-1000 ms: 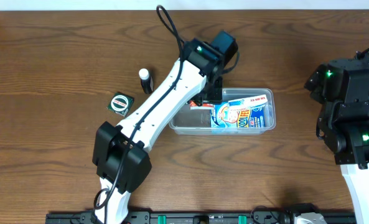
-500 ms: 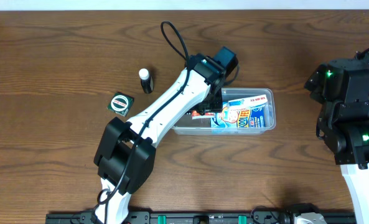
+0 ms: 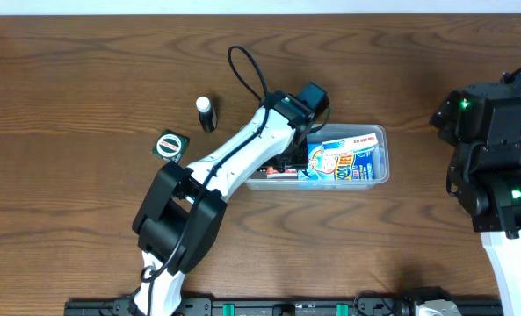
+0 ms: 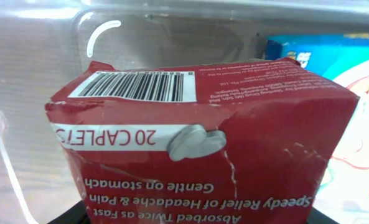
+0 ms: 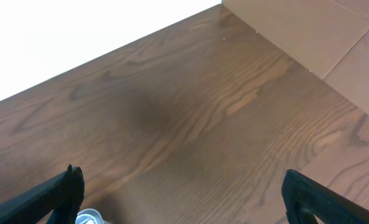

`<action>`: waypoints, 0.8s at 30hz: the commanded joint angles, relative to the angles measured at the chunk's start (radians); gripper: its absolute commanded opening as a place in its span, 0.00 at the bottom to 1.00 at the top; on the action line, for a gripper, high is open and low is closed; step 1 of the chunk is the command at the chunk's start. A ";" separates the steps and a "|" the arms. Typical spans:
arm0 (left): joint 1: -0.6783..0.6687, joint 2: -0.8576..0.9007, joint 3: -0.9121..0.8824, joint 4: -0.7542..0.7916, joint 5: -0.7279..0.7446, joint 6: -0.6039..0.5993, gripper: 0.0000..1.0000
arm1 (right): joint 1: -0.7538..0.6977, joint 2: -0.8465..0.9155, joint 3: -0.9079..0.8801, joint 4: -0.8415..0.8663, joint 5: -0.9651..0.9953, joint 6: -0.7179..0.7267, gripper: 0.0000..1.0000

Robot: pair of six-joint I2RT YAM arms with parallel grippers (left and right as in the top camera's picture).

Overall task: Pack container
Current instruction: 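Lower the red box into the container beside the blue box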

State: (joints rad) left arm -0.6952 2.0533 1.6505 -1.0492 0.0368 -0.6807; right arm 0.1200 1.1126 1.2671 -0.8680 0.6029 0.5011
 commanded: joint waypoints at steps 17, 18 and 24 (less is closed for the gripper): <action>0.019 0.027 -0.007 0.016 -0.023 0.014 0.57 | -0.010 0.002 0.012 -0.001 0.020 0.011 0.99; 0.017 0.032 -0.007 0.016 -0.023 0.017 0.57 | -0.010 0.002 0.012 -0.001 0.021 0.011 0.99; 0.015 0.040 -0.013 0.019 -0.024 0.038 0.57 | -0.010 0.002 0.012 -0.001 0.021 0.011 0.99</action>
State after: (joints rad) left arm -0.6781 2.0758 1.6455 -1.0298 0.0368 -0.6712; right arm 0.1200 1.1126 1.2671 -0.8680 0.6029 0.5011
